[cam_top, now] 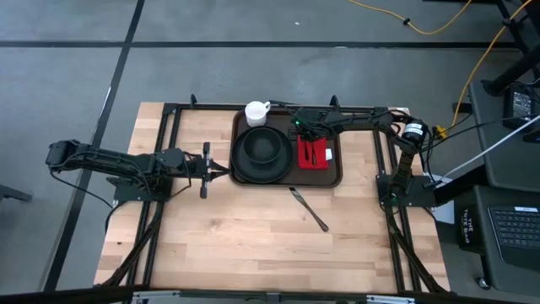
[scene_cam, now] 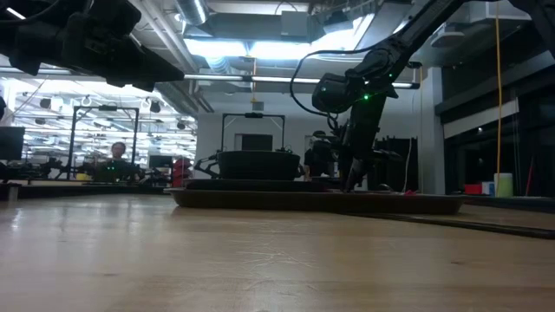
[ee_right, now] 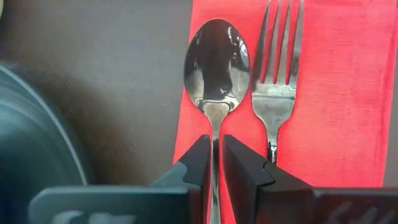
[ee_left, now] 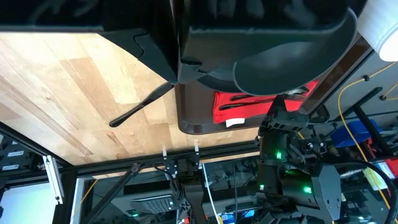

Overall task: Set up tray
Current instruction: Put the black knife on the red napkin to the right of the black fork

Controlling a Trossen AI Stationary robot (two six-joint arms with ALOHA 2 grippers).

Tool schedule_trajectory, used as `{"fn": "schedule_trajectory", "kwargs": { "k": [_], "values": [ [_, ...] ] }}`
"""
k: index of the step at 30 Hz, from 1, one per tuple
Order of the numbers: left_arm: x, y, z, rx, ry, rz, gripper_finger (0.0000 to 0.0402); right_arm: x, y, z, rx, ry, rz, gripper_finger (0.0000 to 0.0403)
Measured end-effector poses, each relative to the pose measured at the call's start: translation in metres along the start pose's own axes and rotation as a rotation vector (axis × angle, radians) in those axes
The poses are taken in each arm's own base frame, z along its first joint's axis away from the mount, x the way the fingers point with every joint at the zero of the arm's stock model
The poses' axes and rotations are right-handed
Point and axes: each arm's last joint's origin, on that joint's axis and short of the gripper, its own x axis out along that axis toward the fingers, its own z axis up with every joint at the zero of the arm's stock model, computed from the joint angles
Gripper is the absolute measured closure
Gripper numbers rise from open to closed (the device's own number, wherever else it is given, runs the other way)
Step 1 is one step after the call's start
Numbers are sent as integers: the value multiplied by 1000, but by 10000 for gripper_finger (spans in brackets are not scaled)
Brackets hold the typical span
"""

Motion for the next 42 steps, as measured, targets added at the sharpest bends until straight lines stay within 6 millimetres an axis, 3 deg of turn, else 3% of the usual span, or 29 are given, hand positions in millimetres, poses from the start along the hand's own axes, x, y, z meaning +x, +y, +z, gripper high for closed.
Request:
{"fn": "schedule_trajectory", "kwargs": {
  "k": [9, 13, 19, 26, 32, 37, 42],
  "values": [
    [0, 0, 0, 0, 0, 0, 400, -5, 4, 3, -56, 15, 47, 355],
    [0, 0, 0, 1, 0, -1, 398, -19, 9, 8, -145, 35, 117, 355],
    [0, 0, 0, -23, 1, -7, 400, -49, 17, 1, -286, 24, 158, 356],
    [0, -1, -7, -150, 77, -17, 396, -92, 26, -37, -446, 44, 185, 356],
    [-1, -2, -14, -170, 144, -21, 397, -134, 34, -79, -585, -86, 189, 356],
    [-1, -2, -13, -176, 134, -20, 396, -139, 36, -126, -708, -248, 199, 357],
    [-1, -2, -12, -175, 122, -19, 397, -140, 24, -148, -833, -313, 263, 392]
  ]
}}
